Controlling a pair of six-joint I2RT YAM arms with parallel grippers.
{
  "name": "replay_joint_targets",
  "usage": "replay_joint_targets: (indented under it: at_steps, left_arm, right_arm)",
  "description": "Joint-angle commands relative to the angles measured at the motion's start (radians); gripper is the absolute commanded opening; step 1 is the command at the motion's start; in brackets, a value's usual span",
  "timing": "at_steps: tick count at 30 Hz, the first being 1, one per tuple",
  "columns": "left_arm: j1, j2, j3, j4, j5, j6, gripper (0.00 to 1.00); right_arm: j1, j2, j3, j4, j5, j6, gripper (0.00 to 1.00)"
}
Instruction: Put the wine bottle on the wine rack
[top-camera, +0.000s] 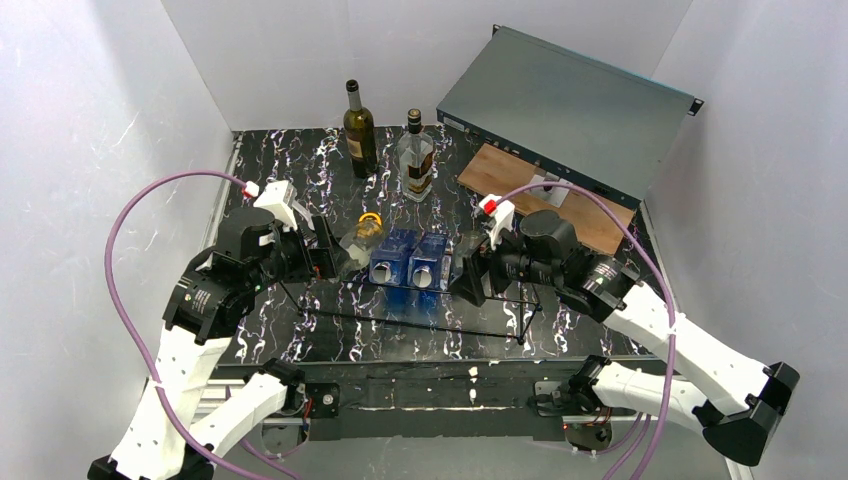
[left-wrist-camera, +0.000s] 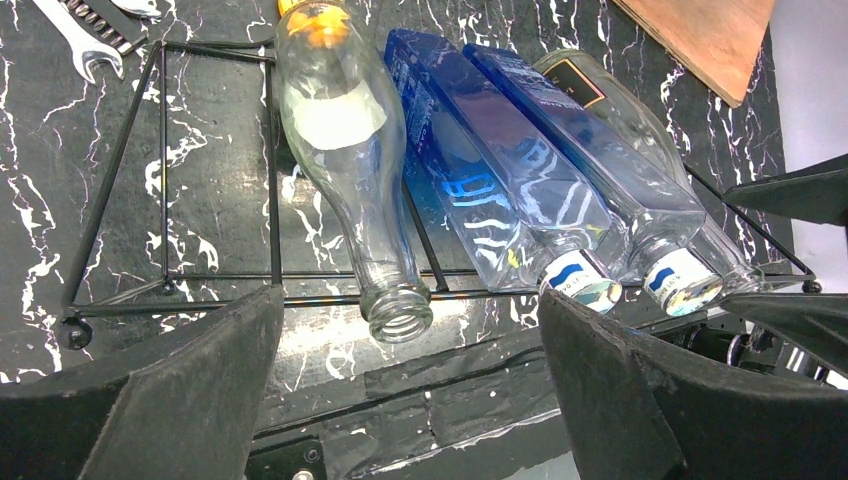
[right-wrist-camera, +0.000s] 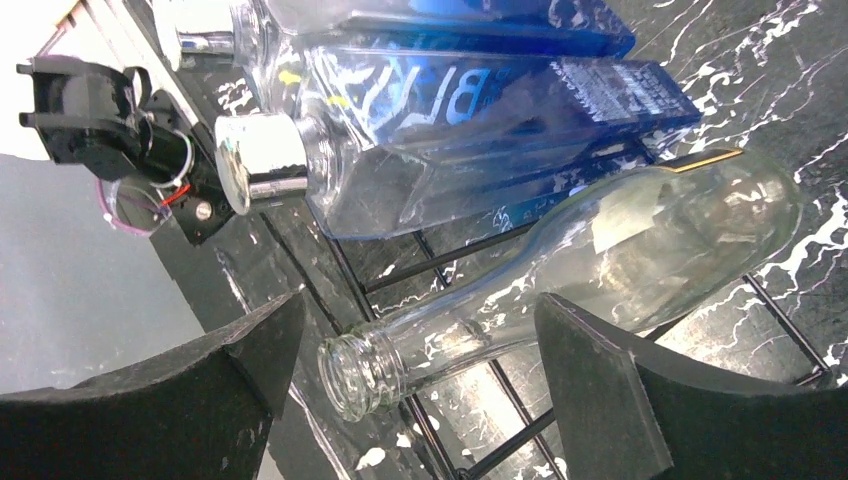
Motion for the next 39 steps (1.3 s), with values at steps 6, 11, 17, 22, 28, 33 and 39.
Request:
replay_joint_targets:
  at_steps: [6,11,17,22,28,33,39]
  left_arm:
    - [-0.002,0.004,-0.009,0.016,0.007,0.018,0.98]
    - [-0.002,-0.003,-0.011,0.024,0.014,0.017,0.98]
    - [-0.002,-0.027,-0.002,0.012,-0.004,0.038,0.98]
    - [-0.002,-0.042,0.02,-0.015,-0.056,0.082,0.98]
    - [-0.002,-0.062,0.034,-0.031,-0.081,0.107,0.98]
    - [-0.003,-0.073,0.038,-0.046,-0.084,0.125,0.98]
    - [-0.003,-0.098,0.046,-0.066,-0.096,0.139,0.98]
  right_arm:
    - [0.005,0.032,0.159,0.029,0.098,0.06,0.98]
    - [0.005,0.083,0.213,0.118,0.271,0.092,0.98]
    - [0.005,0.212,0.305,0.263,0.413,0.075,0.99]
    - [0.005,0.331,0.39,0.355,0.461,0.031,0.98]
    - [0.005,0.483,0.484,0.483,0.513,0.012,0.98]
    - [0.005,0.621,0.613,0.514,0.546,-0.024,0.98]
    - [0.004,0.76,0.752,0.505,0.613,-0.107,0.98]
